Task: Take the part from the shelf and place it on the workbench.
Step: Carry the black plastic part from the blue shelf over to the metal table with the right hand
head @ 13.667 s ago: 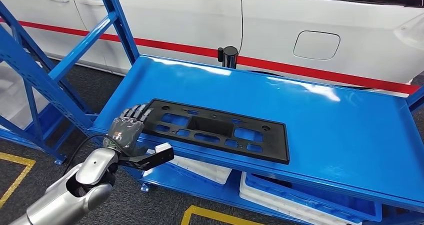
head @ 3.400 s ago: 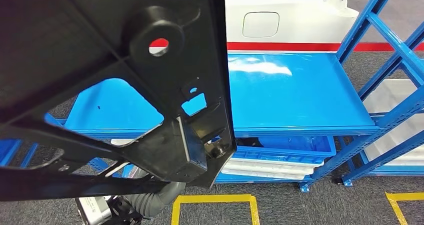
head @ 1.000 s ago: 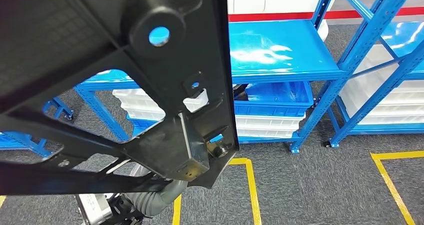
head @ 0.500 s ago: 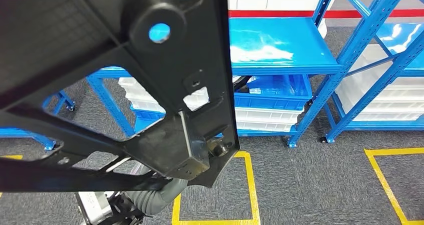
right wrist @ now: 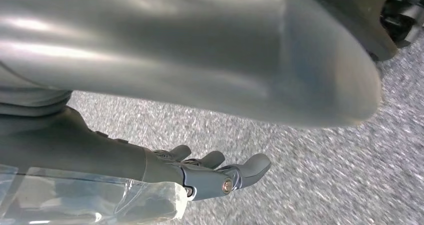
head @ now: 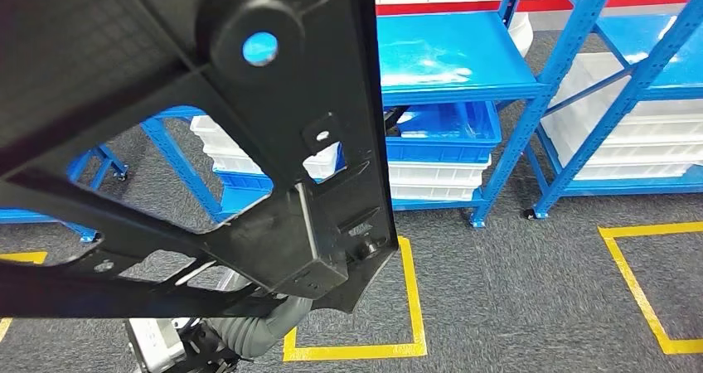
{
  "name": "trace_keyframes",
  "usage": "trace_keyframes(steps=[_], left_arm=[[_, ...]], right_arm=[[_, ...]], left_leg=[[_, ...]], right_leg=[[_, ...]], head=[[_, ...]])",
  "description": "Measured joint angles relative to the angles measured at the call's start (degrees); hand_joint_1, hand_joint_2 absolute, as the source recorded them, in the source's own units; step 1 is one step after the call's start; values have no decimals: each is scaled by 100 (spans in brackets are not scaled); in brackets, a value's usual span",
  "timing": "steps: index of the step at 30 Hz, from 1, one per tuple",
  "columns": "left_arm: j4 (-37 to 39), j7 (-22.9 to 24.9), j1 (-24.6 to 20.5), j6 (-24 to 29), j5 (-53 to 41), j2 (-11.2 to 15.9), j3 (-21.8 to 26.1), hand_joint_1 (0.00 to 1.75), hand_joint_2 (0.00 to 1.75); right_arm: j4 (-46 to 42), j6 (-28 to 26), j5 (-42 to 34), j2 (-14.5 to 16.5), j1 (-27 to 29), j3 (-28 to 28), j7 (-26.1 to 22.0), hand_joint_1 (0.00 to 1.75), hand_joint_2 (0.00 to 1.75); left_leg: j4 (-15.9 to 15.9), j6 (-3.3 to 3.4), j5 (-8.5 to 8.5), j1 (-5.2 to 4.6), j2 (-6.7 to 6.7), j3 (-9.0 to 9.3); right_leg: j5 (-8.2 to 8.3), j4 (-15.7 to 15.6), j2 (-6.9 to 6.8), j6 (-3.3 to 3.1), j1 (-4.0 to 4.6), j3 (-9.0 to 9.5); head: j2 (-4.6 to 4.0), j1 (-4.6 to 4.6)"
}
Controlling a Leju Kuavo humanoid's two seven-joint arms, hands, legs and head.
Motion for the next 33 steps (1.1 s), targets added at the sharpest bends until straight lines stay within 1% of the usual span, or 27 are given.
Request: trace_keyframes(steps=[1,2,3,4,5,7,8,9,10,12,13,14,15,17,18,19,20,21,22,24,25,27,28,29,30,32,33], left_arm=[[2,-6,-1,-3,25,0,0,175,175],[6,-20,-2,-10,52,0,0,175,175],[13,-41,-5,-21,81,0,0,175,175],[25,-70,-10,-35,111,0,0,175,175],[37,-107,-21,-54,140,0,0,175,175],[59,-169,-60,-86,184,-4,0,175,175],[65,-194,-83,-101,197,-9,1,175,175],[74,-218,-100,-114,211,-16,1,175,175],[85,-240,-112,-126,218,-22,1,175,175],[114,-297,-117,-145,237,-40,0,175,175],[131,-324,-118,-151,241,-55,-1,175,175],[144,-348,-115,-156,246,-74,-2,175,175],[159,-370,-110,-161,247,-93,-4,175,175],[189,-409,-97,-171,247,-119,-9,175,175],[205,-426,-92,-175,247,-127,-10,175,175],[222,-441,-89,-177,247,-132,-12,175,175],[236,-455,-87,-177,247,-138,-14,175,175],[246,-469,-83,-177,246,-143,-15,175,175],[252,-485,-80,-176,245,-151,-15,175,175],[256,-513,-73,-176,236,-169,-15,175,175],[257,-526,-69,-176,229,-175,-15,175,175],[265,-550,-57,-175,213,-181,-16,175,175],[270,-561,-50,-172,210,-183,-16,175,175],[275,-575,-39,-164,201,-184,-16,175,175],[281,-588,-30,-153,185,-184,-16,175,175],[293,-605,-13,-130,141,-185,-15,175,175],[299,-609,-6,-122,122,-185,-15,175,175]], right_arm=[[0,1,-1,1,1,0,-2,0,0],[0,5,1,1,2,0,0,0,0],[0,10,4,1,3,0,9,0,0],[0,14,8,1,3,0,25,0,0],[0,19,11,-1,3,0,41,0,0],[0,17,12,1,1,-1,58,0,0],[0,12,11,1,-2,-2,54,0,0],[0,3,11,-1,-5,-3,47,0,0],[0,-9,10,-4,-7,-5,37,0,0],[0,-43,10,-25,-5,-10,6,0,0],[0,-59,10,-39,-3,-13,-12,0,0],[0,-73,11,-55,-2,-15,-26,0,0],[0,-85,12,-74,-2,-18,-33,0,0],[0,-100,19,-99,-1,-21,-37,0,0],[0,-105,23,-112,0,-22,-37,0,0],[0,-109,28,-124,1,-22,-37,0,0],[0,-113,35,-135,1,-22,-36,0,0],[0,-117,43,-146,0,-22,-34,0,0],[0,-121,54,-156,-3,-21,-28,0,0],[0,-126,72,-166,-18,-20,-13,0,0],[0,-132,78,-167,-25,-20,-5,0,0],[0,-144,87,-175,-26,-20,11,0,0],[0,-151,91,-180,-22,-20,22,0,0],[0,-157,94,-187,-18,-20,35,0,0],[0,-163,97,-192,-16,-20,42,0,0],[0,-180,105,-200,-15,-20,45,0,0],[0,-190,101,-202,-13,-20,40,0,0]], left_leg=[[436,-23,-275,3,0,-133],[832,-38,-463,6,0,-236],[1083,-42,-544,6,0,-269],[1101,-31,-503,4,0,-186],[860,-5,-374,-3,-1,17],[-63,105,-111,-39,-6,625],[-479,159,-49,-64,-10,870],[-748,208,-26,-91,-14,1012],[-875,243,-24,-116,-16,1060],[-929,297,76,-117,-11,1012],[-961,330,140,-98,-5,984],[-991,360,206,-76,3,948],[-1008,376,262,-59,12,904],[-1004,389,352,-58,22,781],[-1001,382,399,-57,27,715],[-994,372,448,-54,30,648],[-981,357,491,-48,32,582],[-955,338,525,-40,31,518],[-914,317,550,-39,30,457],[-818,271,584,-51,28,365],[-786,244,605,-59,28,339],[-762,176,649,-56,28,304],[-723,142,612,-45,25,271],[-576,108,474,-32,21,200],[-305,77,254,-19,18,87],[544,23,-255,0,14,-208],[914,10,-381,2,14,-318]], right_leg=[[51,3,-1,-22,6,-69],[101,6,-2,-30,14,-137],[148,9,-3,-33,23,-202],[194,10,-2,-33,35,-262],[237,10,1,-32,48,-312],[312,11,9,-20,76,-384],[352,11,7,3,82,-412],[392,7,3,36,79,-435],[433,1,-3,76,73,-456],[479,-7,-6,155,55,-493],[390,68,-4,187,56,-541],[213,240,-1,216,58,-616],[-58,542,1,240,53,-729],[-579,1346,0,287,35,-969],[-689,1671,-1,308,22,-1032],[-650,1823,-1,325,10,-1010],[-496,1770,-1,337,-1,-889],[-297,1492,-2,346,-13,-653],[-157,1061,-2,353,-26,-342],[-146,208,10,321,-18,214],[-205,-18,16,288,-9,341],[-218,-92,17,200,0,342],[-190,-88,12,155,-6,314],[-154,-87,6,101,-12,275],[-116,-93,1,52,-21,230],[-45,-89,1,3,-18,130],[-15,-87,5,1,-15,89]], head=[[0,-5],[0,-6],[0,-6],[0,-7],[0,-7],[0,-3],[0,5],[0,15],[0,24],[0,33],[-1,44],[-1,68],[-1,94],[-2,139],[-1,146],[-1,149],[-1,152],[-1,153],[-1,156],[0,172],[-1,179],[-1,184],[-2,184],[-1,181],[-1,178],[-1,170],[-1,168]])
